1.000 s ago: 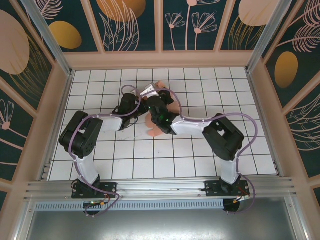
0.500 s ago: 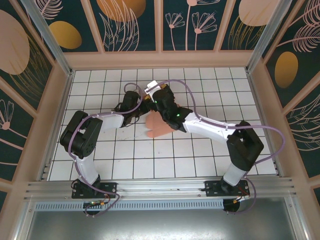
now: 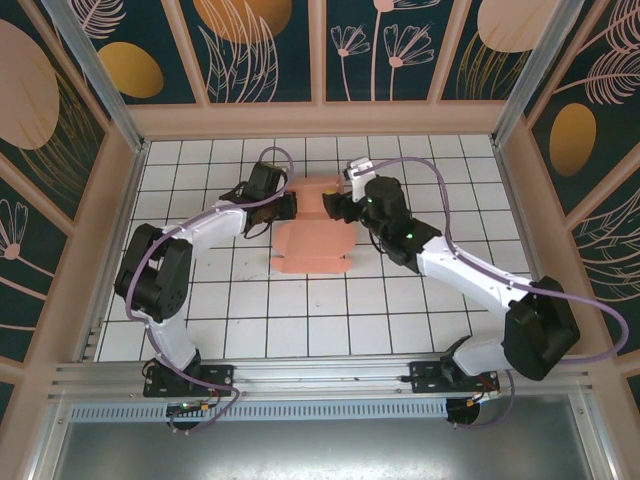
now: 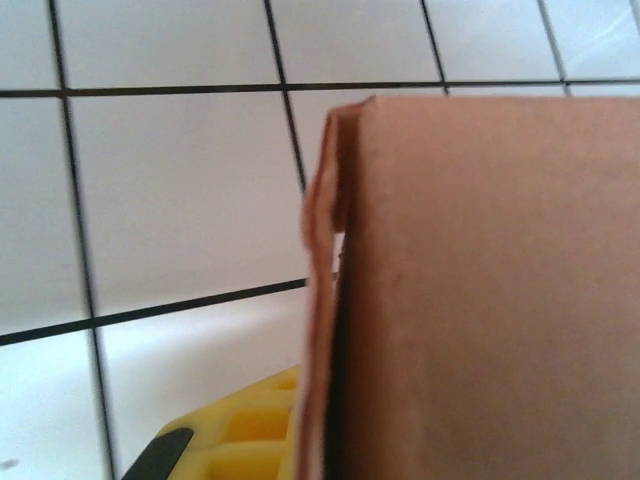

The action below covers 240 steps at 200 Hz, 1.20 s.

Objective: Fold the paper box

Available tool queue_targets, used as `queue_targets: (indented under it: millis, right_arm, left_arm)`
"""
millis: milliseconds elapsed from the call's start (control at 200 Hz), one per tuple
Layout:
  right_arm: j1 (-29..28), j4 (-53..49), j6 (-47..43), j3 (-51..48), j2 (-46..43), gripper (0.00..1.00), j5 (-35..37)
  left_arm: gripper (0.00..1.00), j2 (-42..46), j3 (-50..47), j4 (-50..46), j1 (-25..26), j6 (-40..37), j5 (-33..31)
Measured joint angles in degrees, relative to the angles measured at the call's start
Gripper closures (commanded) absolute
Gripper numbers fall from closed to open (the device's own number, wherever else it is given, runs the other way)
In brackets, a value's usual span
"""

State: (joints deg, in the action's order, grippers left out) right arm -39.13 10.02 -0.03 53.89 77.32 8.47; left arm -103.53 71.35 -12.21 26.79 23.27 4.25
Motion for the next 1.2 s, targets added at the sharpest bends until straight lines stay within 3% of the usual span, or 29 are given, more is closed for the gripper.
queue_targets:
  millis: [420,490,731,981,1096,1201]
  right_arm:
    - [5.4,1.2,2.1,-5.8,-1.7,0.21,-7.7]
    - [5.5,1.9,2.1,-5.8,-1.2,0.21,-8.6]
    - [5.6,3.3,1.9,-5.8,0.9,0.21,-11.3]
    - [5.6,4.3,1.4,-5.8,2.3,0.21,-14.2]
    - [5.6,4.5,1.1,-5.6,4.0,0.21,-15.4]
    - [5.6,4.6,0.8,-5.2,5.9,0.21,-16.5]
  left_arm:
    - [1.00,-5.2,7.1,-34.4,0.0,-13.2,-11.0]
    - [0.94,-7.0,7.1,-37.5,0.0,-14.1,-11.8]
    - [0.66,-11.4,11.8,-43.1,0.0,-16.1,-12.6]
    - [0.44,-11.5,15.3,-43.1,0.0,-17.4,-11.8]
    - [0.43,-10.7,15.3,-42.0,0.0,-17.2,-10.7]
    - [0.48,-9.9,15.3,-41.4,0.0,-17.2,-10.9]
